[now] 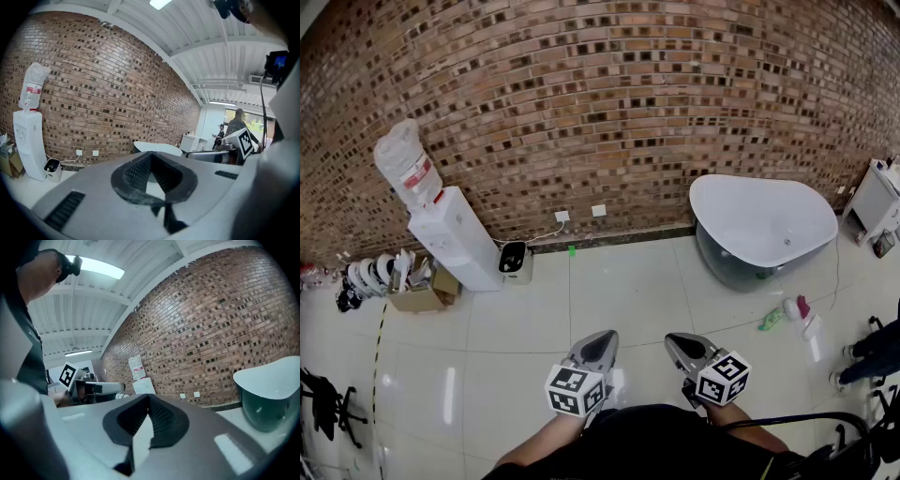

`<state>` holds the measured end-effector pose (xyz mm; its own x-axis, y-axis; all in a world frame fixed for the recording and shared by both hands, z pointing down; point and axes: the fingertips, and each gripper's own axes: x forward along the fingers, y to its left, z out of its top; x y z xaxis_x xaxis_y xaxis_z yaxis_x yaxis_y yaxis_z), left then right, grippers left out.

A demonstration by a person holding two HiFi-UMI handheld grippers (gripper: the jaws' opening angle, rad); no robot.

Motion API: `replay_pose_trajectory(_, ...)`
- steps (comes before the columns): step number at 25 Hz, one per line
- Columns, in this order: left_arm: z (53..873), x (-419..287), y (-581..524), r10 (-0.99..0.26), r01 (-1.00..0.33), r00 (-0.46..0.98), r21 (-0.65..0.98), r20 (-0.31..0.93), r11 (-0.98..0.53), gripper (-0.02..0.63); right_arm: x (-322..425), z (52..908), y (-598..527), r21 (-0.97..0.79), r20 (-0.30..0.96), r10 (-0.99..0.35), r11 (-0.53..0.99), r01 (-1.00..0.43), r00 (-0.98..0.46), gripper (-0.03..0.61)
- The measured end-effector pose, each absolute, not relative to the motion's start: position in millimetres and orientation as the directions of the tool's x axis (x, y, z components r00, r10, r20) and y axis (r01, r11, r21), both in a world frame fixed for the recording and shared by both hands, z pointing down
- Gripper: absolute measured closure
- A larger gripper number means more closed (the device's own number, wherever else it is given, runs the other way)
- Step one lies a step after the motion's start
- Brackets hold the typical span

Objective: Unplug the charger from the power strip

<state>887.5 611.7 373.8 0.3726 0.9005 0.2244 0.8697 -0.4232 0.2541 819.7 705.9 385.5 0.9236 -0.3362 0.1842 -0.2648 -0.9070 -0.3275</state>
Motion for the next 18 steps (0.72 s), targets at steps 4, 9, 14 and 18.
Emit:
replay_pose_trajectory(4, 371, 895, 604, 0.9, 0.869, 0.377, 0.252, 0.221, -0.426, 0.607, 823, 385, 702, -0.322, 0.179, -0.315, -0.914, -0.247, 0.932, 0.575)
replay_pose_trajectory(9, 370, 899, 593, 0.894, 0.863, 0.391, 0.252, 0.218, -0.439, 0.607, 827, 384, 694, -0.312, 0.181, -0.319, -0.916, -0.253, 0.93, 0.575)
replay_pose_trajectory(14, 368, 905, 576, 0.88, 0.846, 0.426, 0.252, 0.208, -0.469, 0.607, 833, 386, 676, -0.31, 0.187, -0.353, -0.907, -0.285, 0.917, 0.575)
replay_pose_trajectory(18, 368, 909, 549, 0.852, 0.821, 0.481, 0.233, 0.207, -0.521, 0.607, 847, 387, 648, -0.305, 0.172, -0.416, -0.884, -0.353, 0.893, 0.575)
